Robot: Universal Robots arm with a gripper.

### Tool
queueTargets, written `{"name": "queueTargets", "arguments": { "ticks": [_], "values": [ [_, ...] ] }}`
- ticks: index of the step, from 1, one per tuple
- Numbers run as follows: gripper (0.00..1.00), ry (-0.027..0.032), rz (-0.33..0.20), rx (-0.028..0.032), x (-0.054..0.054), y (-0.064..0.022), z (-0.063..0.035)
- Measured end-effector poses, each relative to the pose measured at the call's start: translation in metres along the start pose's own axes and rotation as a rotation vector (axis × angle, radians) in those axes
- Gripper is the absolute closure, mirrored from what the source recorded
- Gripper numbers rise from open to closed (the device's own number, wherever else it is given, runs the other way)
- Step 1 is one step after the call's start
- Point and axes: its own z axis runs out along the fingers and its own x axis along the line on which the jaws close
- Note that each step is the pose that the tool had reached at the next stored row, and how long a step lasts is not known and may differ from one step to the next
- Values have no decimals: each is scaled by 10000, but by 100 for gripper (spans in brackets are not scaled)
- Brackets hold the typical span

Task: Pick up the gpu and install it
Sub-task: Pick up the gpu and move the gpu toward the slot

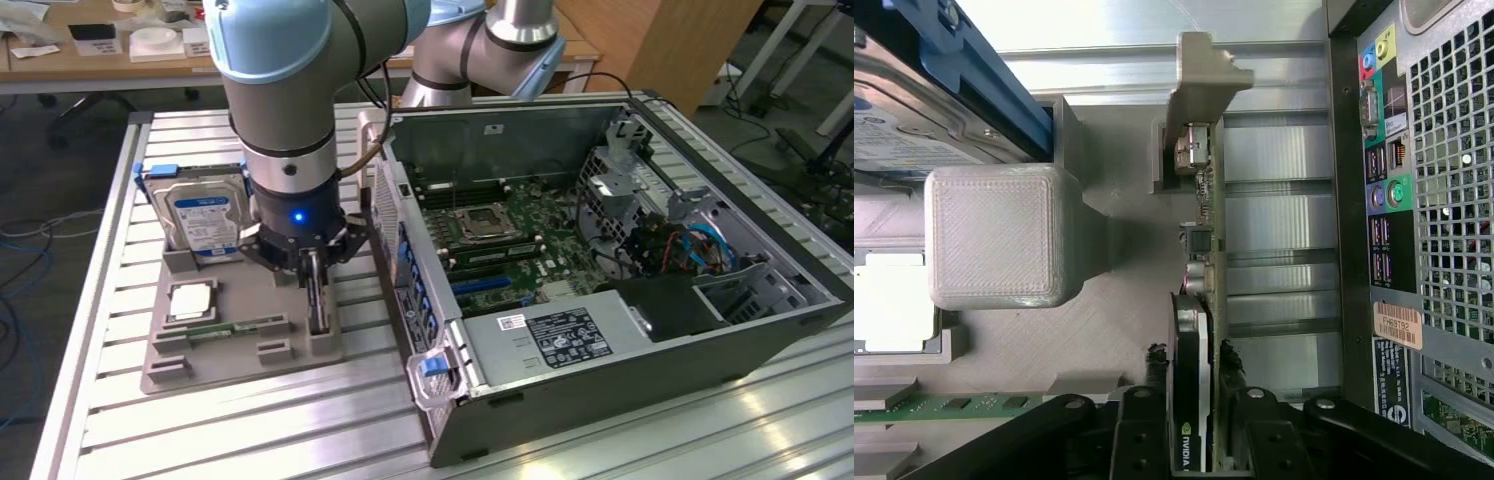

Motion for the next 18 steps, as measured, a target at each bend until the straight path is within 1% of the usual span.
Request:
{"name": "queueTargets", "arguments": {
  "ticks": [2,13,18],
  "values": [
    [74,-1,0,1,0,0,0],
    [74,0,0,1,0,0,0],
    [74,21,-260,-6,-1,0,0]
  ]
}}
